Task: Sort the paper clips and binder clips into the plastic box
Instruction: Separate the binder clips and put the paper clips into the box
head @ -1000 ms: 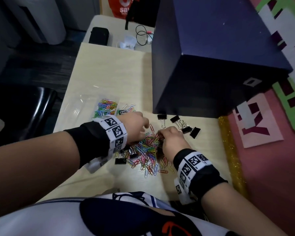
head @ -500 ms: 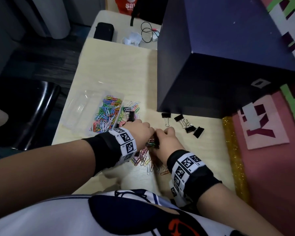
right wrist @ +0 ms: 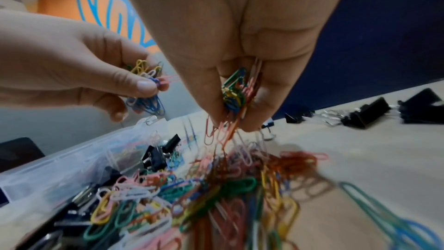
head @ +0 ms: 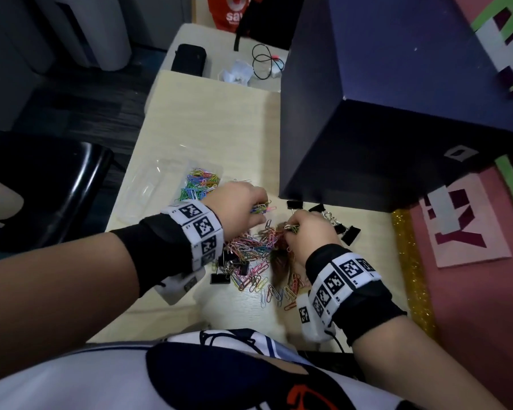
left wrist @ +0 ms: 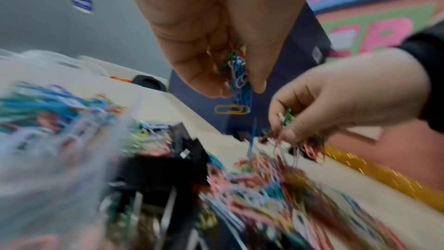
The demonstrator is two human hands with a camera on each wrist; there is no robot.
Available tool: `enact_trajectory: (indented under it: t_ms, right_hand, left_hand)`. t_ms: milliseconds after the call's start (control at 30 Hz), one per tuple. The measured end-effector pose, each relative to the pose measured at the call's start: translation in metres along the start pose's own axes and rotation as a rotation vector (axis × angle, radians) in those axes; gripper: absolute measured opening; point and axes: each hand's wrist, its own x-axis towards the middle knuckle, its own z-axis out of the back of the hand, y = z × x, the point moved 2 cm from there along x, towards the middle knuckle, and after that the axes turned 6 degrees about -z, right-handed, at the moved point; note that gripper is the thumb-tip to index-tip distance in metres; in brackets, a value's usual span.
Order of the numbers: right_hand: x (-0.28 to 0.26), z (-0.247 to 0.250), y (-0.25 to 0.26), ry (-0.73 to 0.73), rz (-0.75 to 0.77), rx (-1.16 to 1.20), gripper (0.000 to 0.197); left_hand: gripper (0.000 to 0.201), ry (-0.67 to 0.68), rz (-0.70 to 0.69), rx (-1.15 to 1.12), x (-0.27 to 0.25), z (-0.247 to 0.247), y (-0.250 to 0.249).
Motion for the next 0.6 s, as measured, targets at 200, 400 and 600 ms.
enact_trajectory:
  t_ms: [200,400,600]
  right_hand:
    - [0.006,0.013,0.029,-0.033,0.071,0.046,0.027]
    - [0.015,0.005,0.075,0.028,0.169,0.226,0.025]
    - [0.018,-0.006,0.120,0.052,0.228,0.429,0.030]
  left_hand:
    - [0.043,-0.206,0.216,-0.115,-0.025,0.037,0.040]
    - [0.035,-0.084,0.304,-0.132,-0.052,0.040,0.072]
    - [0.024,-0.228,0.390,-0.136,-0.069,0.033,0.093]
